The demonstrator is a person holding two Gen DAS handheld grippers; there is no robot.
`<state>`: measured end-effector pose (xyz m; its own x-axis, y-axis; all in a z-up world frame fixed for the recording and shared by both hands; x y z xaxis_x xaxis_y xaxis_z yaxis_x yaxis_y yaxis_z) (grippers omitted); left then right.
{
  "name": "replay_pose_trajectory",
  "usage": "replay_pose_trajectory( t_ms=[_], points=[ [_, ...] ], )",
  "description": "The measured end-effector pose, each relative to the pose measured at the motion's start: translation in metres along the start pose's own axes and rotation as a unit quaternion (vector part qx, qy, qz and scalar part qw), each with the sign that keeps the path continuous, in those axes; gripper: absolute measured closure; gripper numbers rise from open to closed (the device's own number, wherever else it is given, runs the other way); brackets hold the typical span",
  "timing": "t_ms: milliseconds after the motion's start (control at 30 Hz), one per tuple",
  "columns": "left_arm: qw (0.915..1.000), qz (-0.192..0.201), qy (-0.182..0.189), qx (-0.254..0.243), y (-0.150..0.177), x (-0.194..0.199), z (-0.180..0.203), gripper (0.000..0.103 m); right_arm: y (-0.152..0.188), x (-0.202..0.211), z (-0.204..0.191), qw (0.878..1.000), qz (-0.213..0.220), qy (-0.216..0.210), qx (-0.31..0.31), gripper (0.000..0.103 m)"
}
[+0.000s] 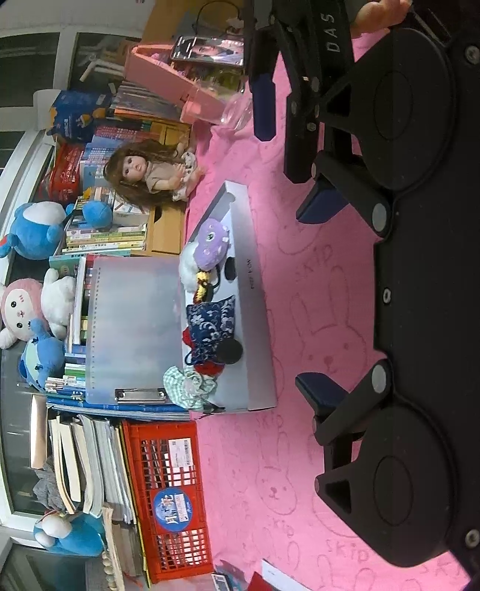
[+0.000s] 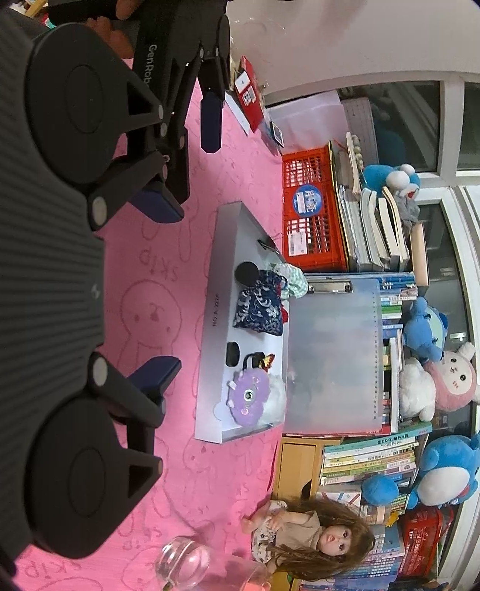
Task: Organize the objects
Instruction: 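Move the left tool to the sheer white bow while the right tool approaches the white tissue item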
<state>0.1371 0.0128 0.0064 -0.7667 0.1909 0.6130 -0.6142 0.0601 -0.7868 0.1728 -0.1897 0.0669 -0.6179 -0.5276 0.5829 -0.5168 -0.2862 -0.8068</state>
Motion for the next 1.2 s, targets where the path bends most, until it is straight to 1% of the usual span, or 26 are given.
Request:
replay_pose_trajectory(
  t_ms=[133, 367, 533, 600, 733, 800, 833, 900, 933, 1000, 1033, 1067, 1100, 1167, 1200],
  points=[
    [0.9999, -0.009, 0.0, -0.011, 0.014, 0.003, 0.001, 0.015, 0.008, 0.004, -0.003, 1.0, 0.0, -0.009, 0.001, 0.015],
    [0.9997, -0.011, 0.008, -0.02, 0.03, 0.011, 0.004, 0.015, 0.023, 0.006, -0.011, 1.0, -0.013, -0.001, 0.022, 0.015],
    [0.9995, -0.021, 0.014, -0.019, 0.04, 0.013, 0.006, 0.015, 0.035, 0.007, -0.012, 0.999, -0.025, -0.002, 0.027, 0.015],
    [0.9994, -0.023, 0.015, -0.019, 0.044, 0.014, 0.007, 0.015, 0.039, 0.007, -0.012, 0.999, -0.03, -0.008, 0.026, 0.015],
    [0.9993, -0.024, 0.013, -0.024, 0.049, 0.016, 0.008, 0.016, 0.042, 0.008, -0.014, 0.998, -0.036, -0.041, 0.018, 0.017],
    [0.9993, -0.025, 0.015, -0.024, 0.05, 0.016, 0.01, 0.019, 0.043, 0.007, -0.016, 0.998, -0.04, -0.046, 0.017, 0.024],
    [0.9993, -0.026, 0.014, -0.023, 0.051, 0.016, 0.009, 0.019, 0.044, 0.006, -0.017, 0.998, -0.041, -0.045, 0.016, 0.025],
    [0.9993, -0.028, 0.012, -0.023, 0.052, 0.016, 0.009, 0.02, 0.044, 0.004, -0.018, 0.998, -0.044, -0.049, 0.014, 0.032],
    [0.9993, -0.029, 0.013, -0.022, 0.052, 0.015, 0.01, 0.02, 0.044, 0.003, -0.018, 0.998, -0.046, -0.051, 0.011, 0.034],
    [0.9992, -0.03, 0.015, -0.021, 0.053, 0.014, 0.01, 0.02, 0.045, 0.001, -0.02, 0.997, -0.049, -0.055, 0.01, 0.047],
    [0.9992, -0.031, 0.016, -0.022, 0.054, 0.014, 0.01, 0.02, 0.045, 0.0, -0.021, 0.997, -0.051, -0.056, 0.01, 0.05],
    [0.9992, -0.031, 0.015, -0.023, 0.054, 0.014, 0.011, 0.02, 0.046, 0.0, -0.022, 0.997, -0.052, -0.056, 0.011, 0.057],
    [0.9992, -0.03, 0.015, -0.023, 0.054, 0.014, 0.011, 0.02, 0.046, -0.002, -0.023, 0.997, -0.053, -0.056, 0.012, 0.066],
    [0.9991, -0.03, 0.017, -0.024, 0.054, 0.014, 0.013, 0.02, 0.046, -0.002, -0.024, 0.997, -0.055, -0.057, 0.012, 0.075],
    [0.9991, -0.03, 0.018, -0.025, 0.054, 0.013, 0.014, 0.02, 0.046, -0.002, -0.024, 0.997, -0.053, -0.055, 0.011, 0.078]
  ],
)
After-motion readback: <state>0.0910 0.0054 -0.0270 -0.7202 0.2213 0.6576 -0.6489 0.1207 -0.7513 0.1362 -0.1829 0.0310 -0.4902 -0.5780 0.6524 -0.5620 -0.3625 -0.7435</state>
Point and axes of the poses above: each gripper's, at about its wrist camera, not at the fingertips, and x roughly against the way its jaws point, z to its right, y to its underside, the point moved 6 cm from there along -x, roughly the way its jaws point, and after that the axes turned 9 degrees about -z, right-handed, at the moved point
